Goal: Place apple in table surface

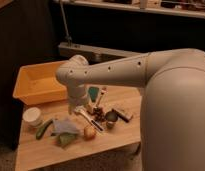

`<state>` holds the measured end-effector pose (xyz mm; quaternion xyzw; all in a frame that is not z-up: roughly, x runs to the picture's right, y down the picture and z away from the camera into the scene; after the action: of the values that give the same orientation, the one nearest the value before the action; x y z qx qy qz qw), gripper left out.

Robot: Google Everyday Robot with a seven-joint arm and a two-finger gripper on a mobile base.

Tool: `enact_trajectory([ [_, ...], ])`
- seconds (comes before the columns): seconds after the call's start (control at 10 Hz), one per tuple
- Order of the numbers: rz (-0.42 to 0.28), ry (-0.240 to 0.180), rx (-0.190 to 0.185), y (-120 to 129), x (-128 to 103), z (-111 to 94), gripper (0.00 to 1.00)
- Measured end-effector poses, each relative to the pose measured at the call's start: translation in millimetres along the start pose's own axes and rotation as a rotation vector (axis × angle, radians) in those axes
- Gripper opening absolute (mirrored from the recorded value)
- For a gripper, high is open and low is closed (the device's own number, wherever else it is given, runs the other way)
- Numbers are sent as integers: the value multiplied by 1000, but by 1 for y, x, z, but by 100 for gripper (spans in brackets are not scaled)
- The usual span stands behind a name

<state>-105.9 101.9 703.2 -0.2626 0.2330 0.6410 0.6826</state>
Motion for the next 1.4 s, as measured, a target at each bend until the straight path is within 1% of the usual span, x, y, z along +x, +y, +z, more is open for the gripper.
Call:
enact_trajectory([
  [0.7, 5, 5, -5, 0, 0, 0, 65],
  [0.8, 9, 18, -7, -3, 2, 5, 65],
  [0.9, 16, 40, -14, -8, 3, 15, 65],
  [1.2, 36, 118, -59, -14, 14, 50, 65],
  [1.4, 46, 153, -83, -18, 26, 64, 65],
])
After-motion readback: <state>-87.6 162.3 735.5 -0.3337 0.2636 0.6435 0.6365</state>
